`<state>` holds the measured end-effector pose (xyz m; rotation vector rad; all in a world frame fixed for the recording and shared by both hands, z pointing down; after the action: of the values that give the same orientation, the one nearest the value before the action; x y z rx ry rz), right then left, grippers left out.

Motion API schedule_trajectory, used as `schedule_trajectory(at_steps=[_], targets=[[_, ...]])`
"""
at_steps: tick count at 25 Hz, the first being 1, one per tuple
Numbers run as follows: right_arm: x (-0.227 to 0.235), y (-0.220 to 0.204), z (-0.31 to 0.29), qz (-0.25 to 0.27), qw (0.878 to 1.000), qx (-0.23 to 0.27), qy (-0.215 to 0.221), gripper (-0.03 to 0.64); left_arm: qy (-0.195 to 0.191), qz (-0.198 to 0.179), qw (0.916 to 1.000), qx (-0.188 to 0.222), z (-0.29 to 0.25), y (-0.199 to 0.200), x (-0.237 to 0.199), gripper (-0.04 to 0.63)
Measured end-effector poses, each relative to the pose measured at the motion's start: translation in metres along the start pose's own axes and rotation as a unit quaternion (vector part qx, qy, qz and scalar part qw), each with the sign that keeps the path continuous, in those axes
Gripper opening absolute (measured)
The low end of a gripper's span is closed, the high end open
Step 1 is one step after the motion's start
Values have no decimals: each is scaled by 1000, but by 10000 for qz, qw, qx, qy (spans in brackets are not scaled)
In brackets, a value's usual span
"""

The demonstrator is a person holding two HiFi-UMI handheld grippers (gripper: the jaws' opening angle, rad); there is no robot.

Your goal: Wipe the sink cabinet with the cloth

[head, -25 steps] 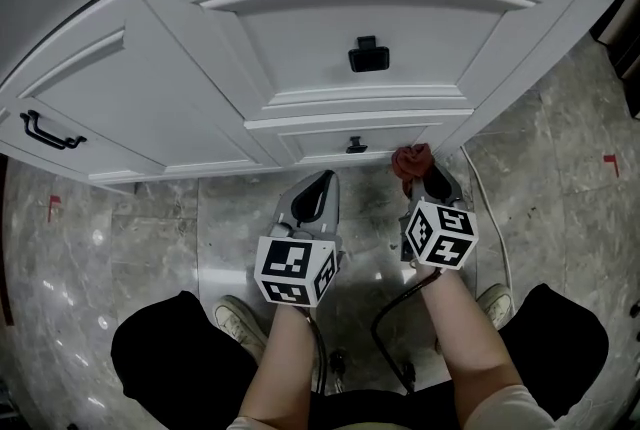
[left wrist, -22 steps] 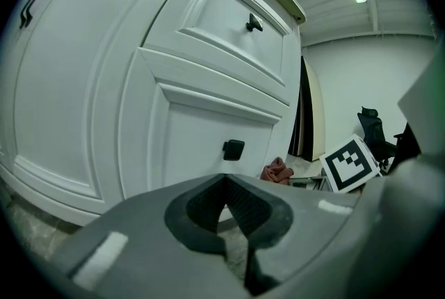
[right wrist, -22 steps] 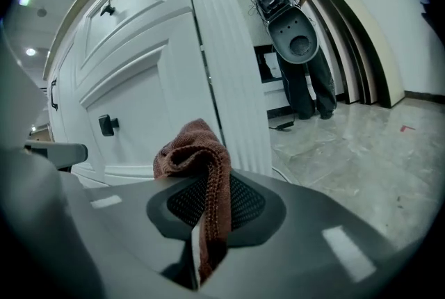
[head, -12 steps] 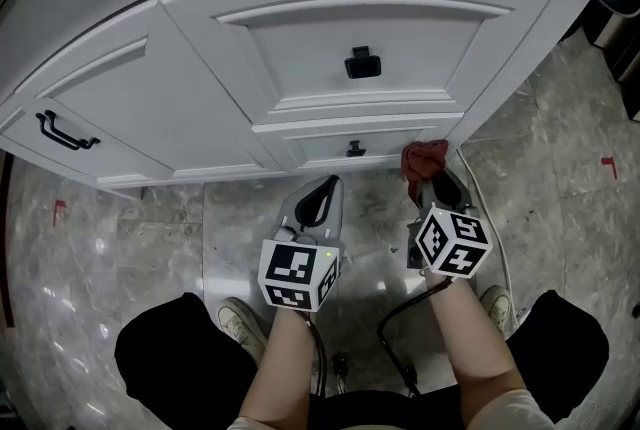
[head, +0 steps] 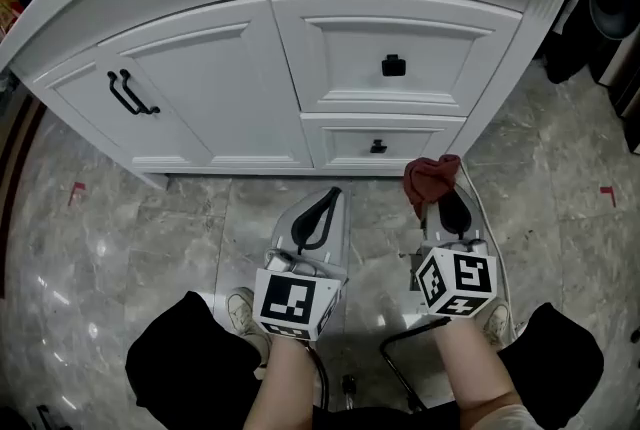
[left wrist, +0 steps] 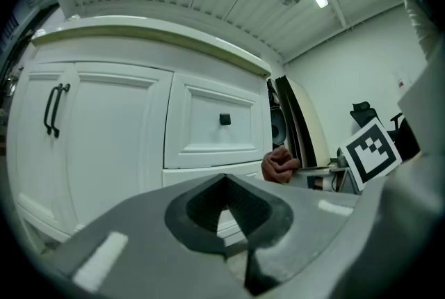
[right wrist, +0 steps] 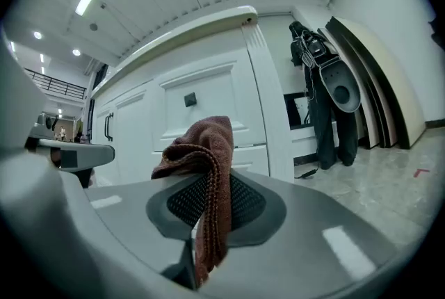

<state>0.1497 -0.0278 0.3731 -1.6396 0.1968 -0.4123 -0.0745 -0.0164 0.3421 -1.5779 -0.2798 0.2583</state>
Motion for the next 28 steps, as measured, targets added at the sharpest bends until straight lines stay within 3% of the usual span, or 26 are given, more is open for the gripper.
schedule_trajectory(at_steps=[7,11,18,28], targets=[[-39,20,73,384,9990,213,69,91,14,371,9989,280,70,24,23,0],[-54,23,112,601,9979,240,76,91,-60,302,9992,255,101,18,40,0],[-71,17,156,143,9995,112,266,89,11,17,9993,363,143,30,53,0],[-93,29,165,382,9981,299,387,87,-188,-380,9986,330,159,34,60,0]])
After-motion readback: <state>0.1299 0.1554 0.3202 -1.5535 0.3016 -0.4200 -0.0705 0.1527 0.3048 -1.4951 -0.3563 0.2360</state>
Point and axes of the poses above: the fingertips, and each gripper's own axes: z backward along the fingers, x to its right, y out of its top, the point moved 10 cm from there along z, backward along the fingers, and after that the axes turned 11 degrees about y, right-handed, at the moved point
